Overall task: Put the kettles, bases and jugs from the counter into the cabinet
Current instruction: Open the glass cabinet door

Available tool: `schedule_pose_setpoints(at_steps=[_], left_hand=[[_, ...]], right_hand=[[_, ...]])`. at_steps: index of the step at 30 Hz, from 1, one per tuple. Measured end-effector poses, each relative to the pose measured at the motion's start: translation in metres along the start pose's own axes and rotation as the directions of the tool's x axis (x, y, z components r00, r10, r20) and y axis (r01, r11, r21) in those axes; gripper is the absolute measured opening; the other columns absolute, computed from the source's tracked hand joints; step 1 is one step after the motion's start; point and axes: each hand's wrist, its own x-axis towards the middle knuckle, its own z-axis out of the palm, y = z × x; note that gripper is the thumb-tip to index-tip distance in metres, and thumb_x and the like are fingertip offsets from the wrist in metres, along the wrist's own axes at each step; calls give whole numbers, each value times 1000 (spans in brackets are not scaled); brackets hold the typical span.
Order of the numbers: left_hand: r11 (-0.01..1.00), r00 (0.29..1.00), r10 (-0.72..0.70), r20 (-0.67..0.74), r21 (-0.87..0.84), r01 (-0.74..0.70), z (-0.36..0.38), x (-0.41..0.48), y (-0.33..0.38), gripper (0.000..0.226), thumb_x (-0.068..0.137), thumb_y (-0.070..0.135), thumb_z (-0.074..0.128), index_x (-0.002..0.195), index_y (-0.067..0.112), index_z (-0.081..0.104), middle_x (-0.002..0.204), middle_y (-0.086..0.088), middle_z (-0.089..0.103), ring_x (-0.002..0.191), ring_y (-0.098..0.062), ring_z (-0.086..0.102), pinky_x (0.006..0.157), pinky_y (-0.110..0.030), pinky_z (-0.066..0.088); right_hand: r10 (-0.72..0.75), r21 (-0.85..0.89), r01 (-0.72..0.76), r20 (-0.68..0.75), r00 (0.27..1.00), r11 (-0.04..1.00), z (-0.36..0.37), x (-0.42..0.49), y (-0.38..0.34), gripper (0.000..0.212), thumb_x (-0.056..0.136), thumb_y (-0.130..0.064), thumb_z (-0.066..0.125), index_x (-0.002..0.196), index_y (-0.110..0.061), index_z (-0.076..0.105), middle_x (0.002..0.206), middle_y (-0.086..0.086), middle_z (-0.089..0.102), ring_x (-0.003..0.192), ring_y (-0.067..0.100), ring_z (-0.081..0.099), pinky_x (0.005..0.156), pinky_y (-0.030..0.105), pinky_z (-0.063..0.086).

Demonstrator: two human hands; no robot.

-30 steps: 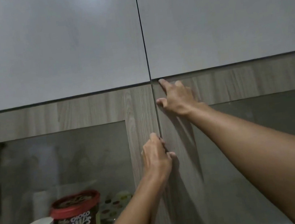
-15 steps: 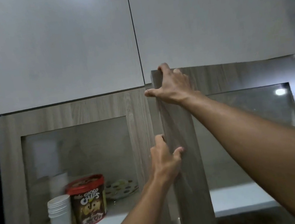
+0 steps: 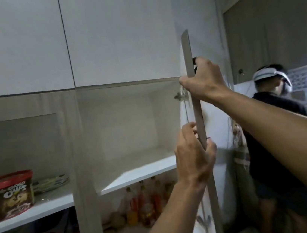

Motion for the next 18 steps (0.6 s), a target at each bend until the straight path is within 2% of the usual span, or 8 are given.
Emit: schedule_pose_setpoints(at_steps=[2, 4, 8, 9, 11, 13, 15, 18], left_hand=[[995, 987, -66, 145, -61, 75, 38, -13, 27, 63, 86, 31, 67, 140, 18, 37, 130, -2, 52, 112, -13, 56, 93, -20, 47], [976, 943, -159, 293, -97, 194, 80, -20, 53, 76, 85, 32, 69, 147, 19, 26, 142, -3, 42, 126, -18, 48, 100, -25, 41], [923, 859, -279, 430, -125, 363, 167, -16, 99, 92, 78, 33, 78, 148, 17, 21, 147, -9, 38, 132, -28, 45, 105, -34, 42], [918, 850, -293, 438, -121, 378, 190, -14, 109, 91, 77, 33, 79, 146, 15, 23, 145, -10, 39, 131, -29, 46, 105, -35, 44], [910, 846, -322, 426, -109, 401, 235, -8, 127, 90, 76, 33, 80, 144, 13, 25, 144, -11, 37, 130, -32, 45, 105, -39, 46], [905, 853, -348, 388, -98, 414, 276, 0, 144, 91, 75, 33, 81, 143, 14, 23, 142, -11, 33, 130, -33, 42, 104, -41, 47], [899, 857, -380, 349, -79, 431, 314, 6, 156, 90, 74, 33, 81, 141, 13, 25, 138, -12, 32, 127, -32, 41, 103, -39, 47], [904, 866, -393, 309, -43, 425, 354, 14, 167, 93, 73, 35, 82, 142, 12, 24, 136, -12, 31, 125, -31, 42, 102, -36, 47]], right_hand=[[44, -41, -45, -31, 999, 998, -41, 2, 27, 14, 81, -20, 60, 84, -6, 60, 77, 8, 59, 73, 30, 58, 67, 39, 50], [109, -90, -111, -34, 994, 990, -81, 6, 56, 12, 83, -10, 57, 73, -4, 55, 69, 10, 53, 66, 28, 50, 59, 34, 40], [208, -83, -212, -61, 976, 974, -144, 33, 129, 21, 81, -5, 59, 90, 13, 64, 90, 26, 71, 83, 38, 70, 66, 50, 58], [235, -84, -239, -52, 971, 967, -156, 40, 149, 18, 80, -5, 59, 87, 11, 62, 87, 24, 70, 80, 36, 70, 64, 47, 58], [259, -82, -261, -36, 965, 962, -177, 55, 190, 8, 78, -5, 59, 81, 2, 59, 80, 18, 63, 73, 30, 63, 58, 37, 48], [272, -58, -273, -23, 962, 960, -193, 74, 225, 21, 78, -7, 60, 91, 9, 63, 93, 24, 71, 78, 31, 68, 59, 36, 46], [271, -48, -271, -6, 962, 961, -206, 86, 257, 30, 80, -9, 61, 104, 9, 65, 110, 26, 70, 91, 36, 72, 62, 39, 51], [276, -17, -275, 22, 961, 961, -218, 105, 298, 34, 79, -9, 62, 106, 12, 63, 112, 27, 69, 97, 40, 71, 62, 38, 48]])
